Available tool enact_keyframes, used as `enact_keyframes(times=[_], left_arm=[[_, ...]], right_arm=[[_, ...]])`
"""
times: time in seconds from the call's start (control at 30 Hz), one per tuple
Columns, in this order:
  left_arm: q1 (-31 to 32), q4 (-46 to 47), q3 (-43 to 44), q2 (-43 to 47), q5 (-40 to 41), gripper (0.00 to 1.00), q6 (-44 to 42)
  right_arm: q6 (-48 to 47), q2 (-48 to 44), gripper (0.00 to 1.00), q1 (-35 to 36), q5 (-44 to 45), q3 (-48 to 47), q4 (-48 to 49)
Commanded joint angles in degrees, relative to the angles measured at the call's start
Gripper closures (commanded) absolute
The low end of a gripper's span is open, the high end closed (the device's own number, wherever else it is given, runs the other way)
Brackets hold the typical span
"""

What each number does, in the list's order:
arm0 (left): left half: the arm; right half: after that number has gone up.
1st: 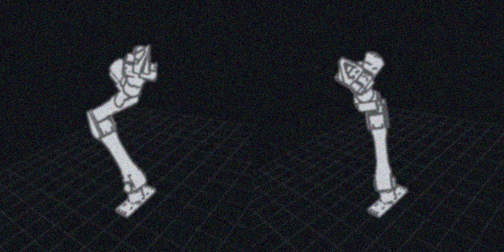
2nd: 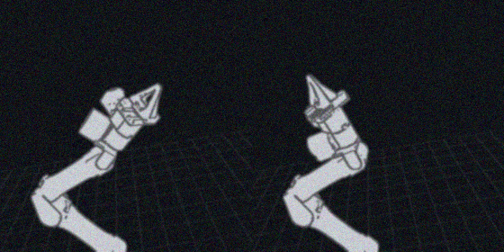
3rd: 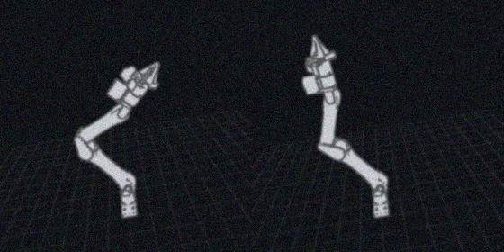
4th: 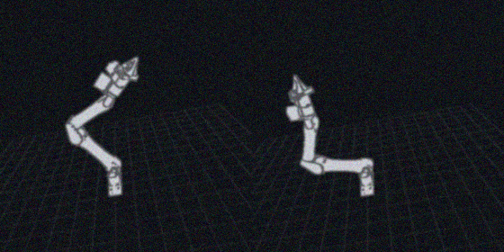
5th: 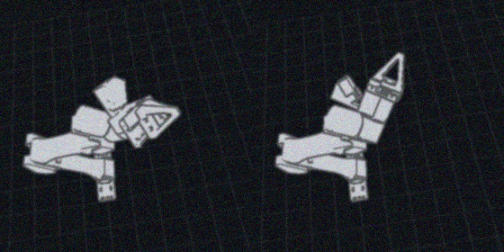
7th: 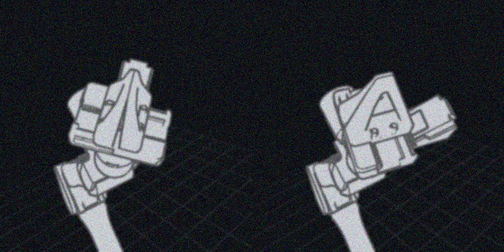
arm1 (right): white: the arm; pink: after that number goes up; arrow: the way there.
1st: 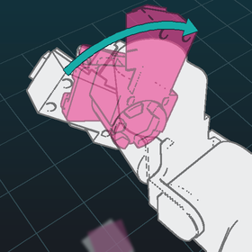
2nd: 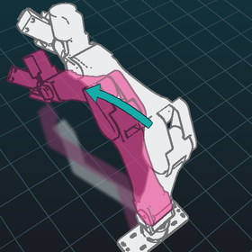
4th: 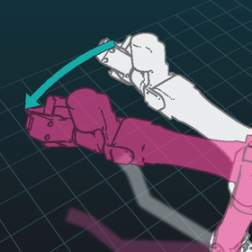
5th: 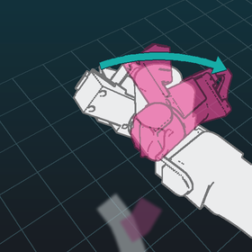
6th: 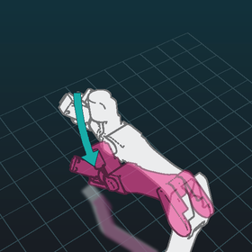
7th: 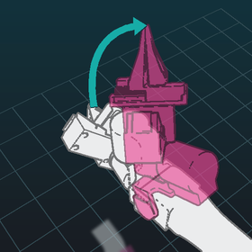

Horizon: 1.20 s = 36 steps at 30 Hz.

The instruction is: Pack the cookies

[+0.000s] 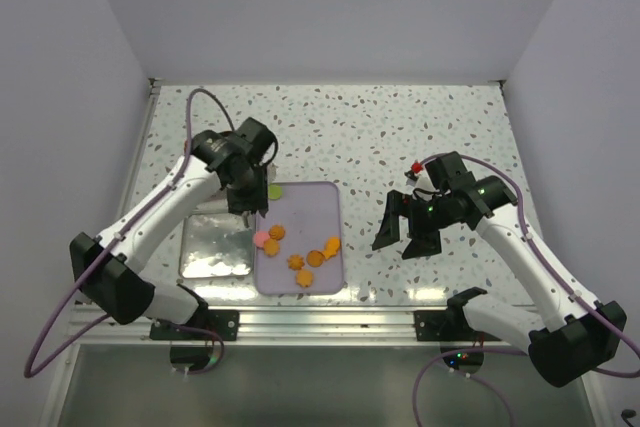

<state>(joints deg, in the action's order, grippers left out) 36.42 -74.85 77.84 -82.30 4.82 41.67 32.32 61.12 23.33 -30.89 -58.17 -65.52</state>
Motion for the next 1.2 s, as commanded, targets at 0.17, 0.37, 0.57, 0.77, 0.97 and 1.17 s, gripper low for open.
enact_keyframes(times=[0.17, 0.37, 0.57, 0.77, 0.97, 1.17], left_arm=[[-12.5, -0.6, 3.5, 5.5, 2.0, 0.7, -8.5], [-18.0, -0.2, 1.6, 5.0, 3.8, 0.69, -12.0], [-21.6, 2.0, -1.5, 5.1, 3.1, 0.68, -14.0], [-22.2, 4.2, -5.3, 5.3, 2.0, 0.67, -14.6], [-22.4, 5.9, -8.2, 5.7, 2.0, 0.64, -14.8], [-22.6, 6.0, -6.9, 5.2, 2.6, 0.57, -14.7]], right_arm=[[-1.0, 0.0, 0.1, 0.2, 0.2, -1.6, 0.3], [-1.0, -0.1, 0.1, 0.2, 0.5, -1.6, -0.1], [-1.0, 0.0, 0.1, 0.2, 0.7, -1.6, 0.0], [-1.0, 0.1, 0.1, 0.2, 0.7, -1.4, 0.0], [-1.1, 0.5, 0.1, 0.2, 0.7, -1.6, 0.3], [-1.1, 0.6, 0.1, 0.1, 0.7, -1.7, 0.1]])
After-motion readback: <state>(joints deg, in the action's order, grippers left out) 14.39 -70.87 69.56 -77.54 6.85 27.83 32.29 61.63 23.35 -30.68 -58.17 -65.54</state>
